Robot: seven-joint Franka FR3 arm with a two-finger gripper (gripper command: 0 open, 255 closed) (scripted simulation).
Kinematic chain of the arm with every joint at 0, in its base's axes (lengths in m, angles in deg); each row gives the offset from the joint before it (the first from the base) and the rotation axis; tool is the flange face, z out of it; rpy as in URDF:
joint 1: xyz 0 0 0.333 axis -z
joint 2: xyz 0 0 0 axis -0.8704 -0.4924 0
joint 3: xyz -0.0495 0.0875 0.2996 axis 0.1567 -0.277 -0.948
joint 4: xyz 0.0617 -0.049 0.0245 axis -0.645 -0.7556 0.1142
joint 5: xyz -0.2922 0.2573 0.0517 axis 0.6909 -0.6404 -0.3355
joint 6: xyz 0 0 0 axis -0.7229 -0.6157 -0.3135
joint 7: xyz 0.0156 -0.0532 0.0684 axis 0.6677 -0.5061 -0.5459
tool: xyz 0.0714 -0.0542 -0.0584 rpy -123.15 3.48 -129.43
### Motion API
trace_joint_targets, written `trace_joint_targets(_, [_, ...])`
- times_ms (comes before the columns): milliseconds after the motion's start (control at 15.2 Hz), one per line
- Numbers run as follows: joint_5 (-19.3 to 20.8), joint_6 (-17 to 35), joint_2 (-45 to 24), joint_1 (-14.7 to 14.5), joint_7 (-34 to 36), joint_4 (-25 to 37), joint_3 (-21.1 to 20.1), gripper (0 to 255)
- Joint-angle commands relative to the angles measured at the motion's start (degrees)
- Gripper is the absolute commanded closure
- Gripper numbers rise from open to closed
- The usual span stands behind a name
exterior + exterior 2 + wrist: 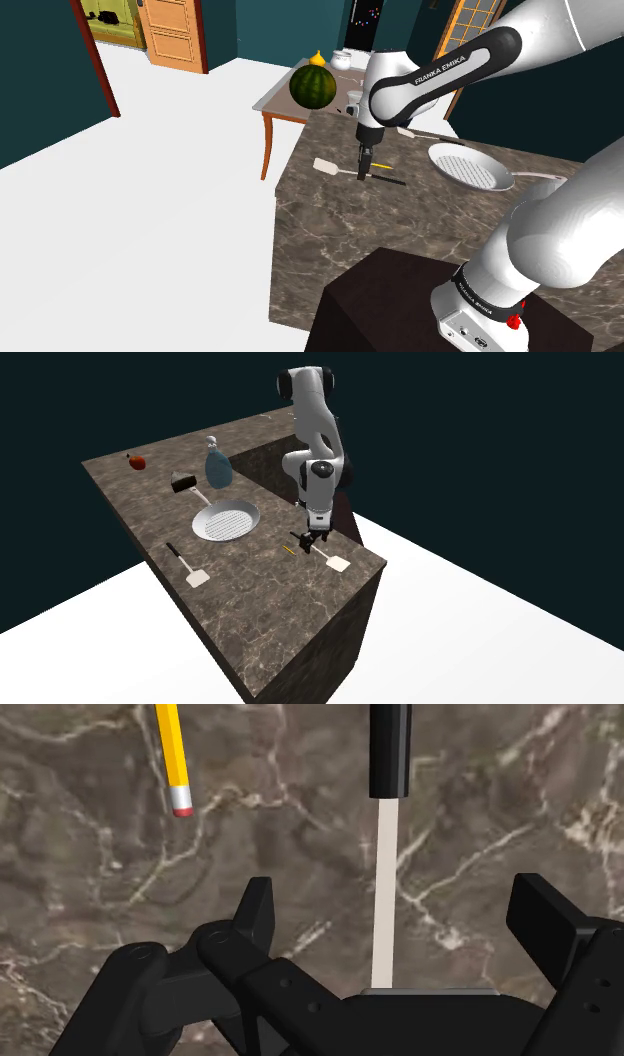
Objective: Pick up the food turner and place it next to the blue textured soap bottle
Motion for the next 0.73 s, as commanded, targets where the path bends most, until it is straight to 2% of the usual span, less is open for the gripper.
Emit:
trace_joint_targets(0, [0.00, 0.11, -0.06, 0.00, -0.01, -0.03, 0.01, 0])
trace_joint_targets(198, [0.00, 0.10, -0.05, 0.00, -0.01, -0.03, 0.01, 0])
trace_joint_targets(264, [0.00, 0.10, -0.05, 0.00, -0.01, -0.03, 0.01, 255])
trace_joint_targets(660, [0.00, 0.10, -0.05, 0.00, -0.01, -0.03, 0.01, 255])
